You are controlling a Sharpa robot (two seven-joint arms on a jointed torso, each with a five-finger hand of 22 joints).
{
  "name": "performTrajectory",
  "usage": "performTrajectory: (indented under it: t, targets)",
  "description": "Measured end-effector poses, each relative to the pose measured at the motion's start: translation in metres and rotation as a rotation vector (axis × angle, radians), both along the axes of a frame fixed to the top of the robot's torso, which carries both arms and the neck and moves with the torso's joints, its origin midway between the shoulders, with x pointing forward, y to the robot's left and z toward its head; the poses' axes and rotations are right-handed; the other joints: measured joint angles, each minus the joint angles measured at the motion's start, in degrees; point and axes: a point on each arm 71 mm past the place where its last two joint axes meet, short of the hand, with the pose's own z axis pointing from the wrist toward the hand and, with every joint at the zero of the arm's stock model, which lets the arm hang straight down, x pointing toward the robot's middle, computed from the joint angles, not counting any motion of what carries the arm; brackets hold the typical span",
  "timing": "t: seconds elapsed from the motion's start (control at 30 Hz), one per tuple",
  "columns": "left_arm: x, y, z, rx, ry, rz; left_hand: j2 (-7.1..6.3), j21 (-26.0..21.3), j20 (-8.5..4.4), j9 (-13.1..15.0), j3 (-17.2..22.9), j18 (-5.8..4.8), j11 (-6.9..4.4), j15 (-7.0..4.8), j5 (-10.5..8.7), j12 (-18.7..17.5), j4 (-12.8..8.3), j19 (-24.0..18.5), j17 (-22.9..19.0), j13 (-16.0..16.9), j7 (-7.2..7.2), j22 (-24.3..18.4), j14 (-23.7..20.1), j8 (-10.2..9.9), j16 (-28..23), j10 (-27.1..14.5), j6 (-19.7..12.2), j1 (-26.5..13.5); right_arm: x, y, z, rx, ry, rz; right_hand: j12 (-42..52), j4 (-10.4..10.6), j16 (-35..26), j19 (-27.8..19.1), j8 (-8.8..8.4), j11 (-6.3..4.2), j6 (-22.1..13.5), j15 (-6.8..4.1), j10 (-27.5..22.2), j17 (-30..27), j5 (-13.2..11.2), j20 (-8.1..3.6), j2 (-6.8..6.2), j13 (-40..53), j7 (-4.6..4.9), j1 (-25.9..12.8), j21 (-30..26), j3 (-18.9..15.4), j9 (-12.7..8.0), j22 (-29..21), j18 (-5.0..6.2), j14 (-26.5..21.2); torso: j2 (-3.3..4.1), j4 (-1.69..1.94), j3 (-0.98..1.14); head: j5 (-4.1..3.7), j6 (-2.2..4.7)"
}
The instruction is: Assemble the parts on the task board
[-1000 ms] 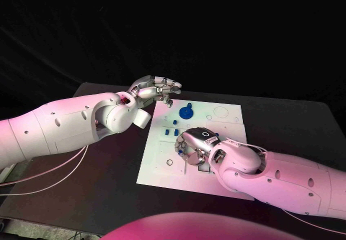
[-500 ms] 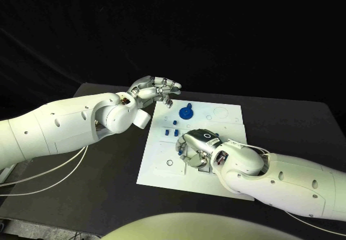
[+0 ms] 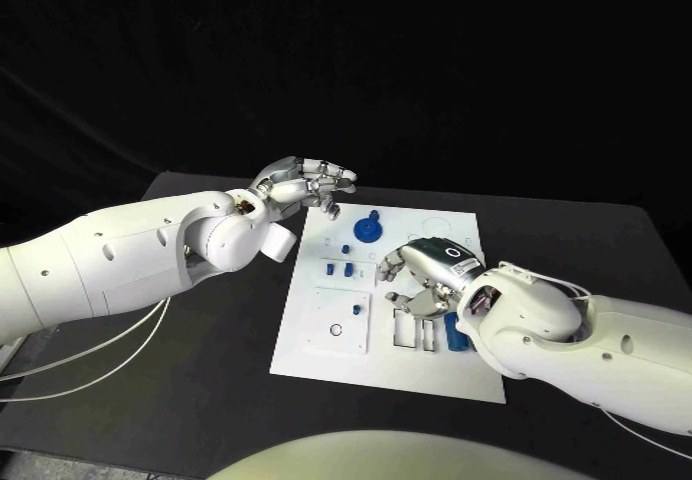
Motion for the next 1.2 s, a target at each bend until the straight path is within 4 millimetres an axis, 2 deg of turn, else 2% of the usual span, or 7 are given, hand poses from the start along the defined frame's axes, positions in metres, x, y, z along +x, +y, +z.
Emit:
performTrajectory:
  t: [0.1,0.27,0.43,0.57,0.83,0.9,1.2]
  targets:
    - [0.0,0.0,0.0,0.0,0.0,0.0,0.0,-0.08,0.0,0.0,0.0,0.0,0.09,0.09,0.0,0.0,0.0,0.0,-0.04,0.0,0.0,-0.06,-0.09,0.0,0.0,-0.09,0.0,0.0,0.008,-0.014,0.01,-0.005,-0.018,-0.033,0.0,-0.14,0.0,0.0,0.0,0.0,0.0,0.0,-0.04,0.02,0.0,0.0,0.0,0.0,0.0,0.0,0.0,-0.2,-0.1,-0.01,0.0,0.0,-0.01,-0.03,0.01,-0.36,0.27]
    - [0.0,0.0,0.0,0.001,0.001,-0.002,0.0,-0.08,0.0,0.0,0.0,0.0,0.09,0.09,0.0,0.0,0.0,0.0,-0.04,0.0,0.0,-0.06,-0.09,0.0,0.0,-0.09,0.0,0.0,0.022,-0.04,0.019,-0.034,-0.029,-0.101,0.07,-0.2,-0.41,-0.53,-1.19,0.38,-1.49,0.41,-2.13,-0.97,-0.21,0.1,0.0,-0.47,-0.1,0.0,-1.35,-2.54,-0.92,-0.68,-0.01,-0.01,-0.01,0.0,-0.03,-0.96,0.66]
    - [0.0,0.0,0.0,0.001,0.002,-0.003,0.0,-0.08,0.0,0.0,0.0,0.0,0.09,0.09,0.0,0.0,0.0,0.0,-0.04,0.0,0.0,-0.05,-0.09,0.0,0.0,-0.09,0.0,0.0,0.029,-0.054,0.017,-0.076,-0.006,-0.137,0.97,0.2,-0.9,-0.97,-2.31,0.62,-2.23,0.56,-3.92,-2.01,-0.21,0.54,0.82,-1.09,-0.43,1.44,-2.68,-7.24,-2.11,-1.33,0.0,-0.16,0.03,0.06,-0.03,-1.15,0.82]
    - [0.0,0.0,0.0,0.001,0.002,-0.004,0.0,-0.08,0.0,0.0,0.0,0.0,0.09,0.09,0.0,0.0,0.0,0.0,-0.03,0.0,0.0,-0.05,-0.09,0.0,0.0,-0.08,0.0,0.0,0.032,-0.057,0.014,-0.106,0.016,-0.144,1.3,0.64,-0.89,-1.03,-2.33,0.52,-2.23,0.62,-4.2,-2.18,-0.21,0.6,1.35,-1.29,-0.43,1.98,-3.01,-9.33,-2.56,-1.46,0.0,-0.21,0.1,0.1,-0.01,-1.19,0.86]
    - [0.0,0.0,0.0,0.002,0.002,-0.006,0.0,-0.08,0.0,0.0,0.0,0.0,0.09,0.09,0.0,0.0,0.0,0.0,-0.03,0.0,0.0,-0.05,-0.09,0.0,0.0,-0.08,0.0,0.0,0.035,-0.057,0.008,-0.146,0.044,-0.143,2.05,0.72,-0.89,-1.03,-2.33,0.52,-2.21,0.61,-4.2,-1.69,-0.21,0.6,2.05,-1.29,-0.41,2.67,-2.77,-9.72,-2.72,-1.19,0.0,-0.21,0.14,0.16,-0.02,-1.15,0.78]
    - [0.0,0.0,0.0,0.002,0.002,-0.006,0.0,-0.08,0.0,0.0,0.0,0.0,0.09,0.09,0.0,0.0,0.0,0.0,-0.03,0.0,0.0,-0.05,-0.09,0.0,0.0,-0.08,0.0,0.0,0.036,-0.056,0.007,-0.151,0.048,-0.141,2.5,0.72,-0.89,-1.03,-2.33,0.5,-1.87,0.61,-4.18,-1.45,-0.21,0.6,2.33,-1.35,-0.08,2.96,-2.29,-9.72,-2.86,-0.97,0.0,-0.21,0.14,0.16,-0.03,-1.14,0.77]
    - [0.0,0.001,0.0,0.004,0.002,-0.007,0.0,-0.08,0.0,0.0,0.0,0.0,0.08,0.09,0.0,0.0,0.0,0.0,-0.03,0.0,0.0,-0.05,-0.09,0.0,0.0,-0.08,0.0,0.0,0.035,-0.049,-0.001,-0.17,0.074,-0.125,3.39,2.34,-0.56,0.43,-1.56,-0.17,1.33,0.61,-0.19,-0.63,0.05,-0.21,2.64,-1.71,-0.06,3.26,0.14,-7.23,-3.24,0.39,0.0,-0.21,0.15,0.16,-0.04,-1.01,0.64]
